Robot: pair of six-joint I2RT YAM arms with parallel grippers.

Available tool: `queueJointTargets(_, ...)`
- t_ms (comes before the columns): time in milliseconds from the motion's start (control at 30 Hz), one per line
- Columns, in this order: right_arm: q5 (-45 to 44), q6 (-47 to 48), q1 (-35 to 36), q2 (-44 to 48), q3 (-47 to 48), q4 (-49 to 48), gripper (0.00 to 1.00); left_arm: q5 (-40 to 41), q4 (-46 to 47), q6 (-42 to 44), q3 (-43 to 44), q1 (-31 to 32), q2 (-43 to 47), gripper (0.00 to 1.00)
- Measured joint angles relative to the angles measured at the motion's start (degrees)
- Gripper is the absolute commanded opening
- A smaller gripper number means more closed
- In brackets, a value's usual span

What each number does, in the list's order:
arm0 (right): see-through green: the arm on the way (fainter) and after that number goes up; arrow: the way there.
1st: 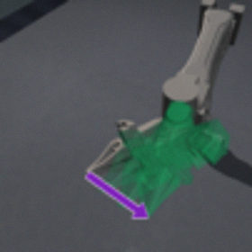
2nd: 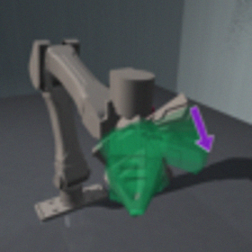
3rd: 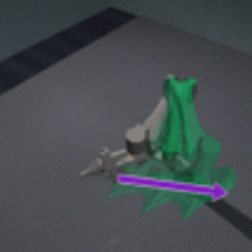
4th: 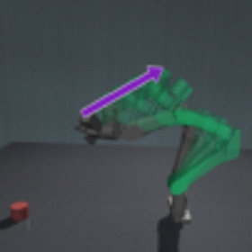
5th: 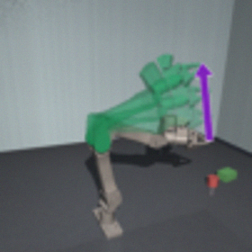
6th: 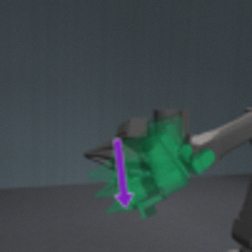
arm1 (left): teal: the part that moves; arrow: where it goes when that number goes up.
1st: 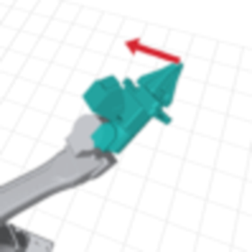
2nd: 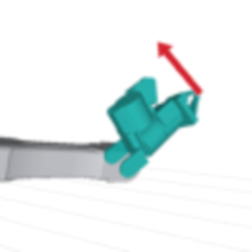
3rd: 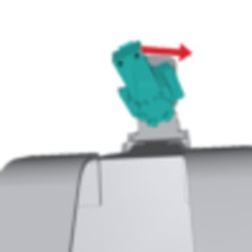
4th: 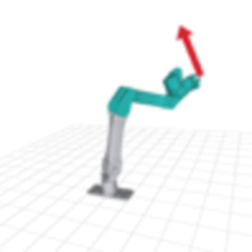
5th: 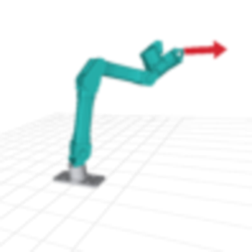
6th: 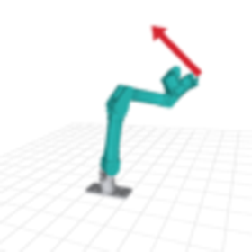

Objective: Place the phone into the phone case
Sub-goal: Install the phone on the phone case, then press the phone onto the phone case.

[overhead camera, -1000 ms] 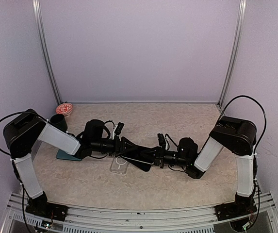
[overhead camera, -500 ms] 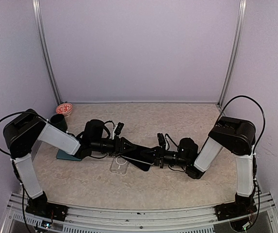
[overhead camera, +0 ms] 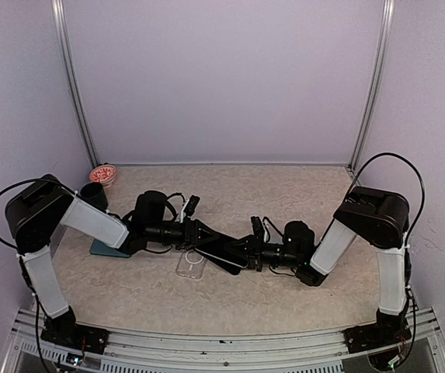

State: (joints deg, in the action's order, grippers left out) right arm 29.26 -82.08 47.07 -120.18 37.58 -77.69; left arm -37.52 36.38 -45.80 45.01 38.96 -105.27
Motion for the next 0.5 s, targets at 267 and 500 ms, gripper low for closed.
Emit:
queueJointTargets(267,-0.46,1.7,0.0,2.14,0.0,4.31,0.32,-0.22,0.04,-0.22,0.0,-0.04,0.0,0.32)
queueJointTargets(500,-0.87,3.56,0.0,4.42,0.11,8.7,0.34,-0.24,0.26,-0.26,-0.26,-0.11,0.0,0.26)
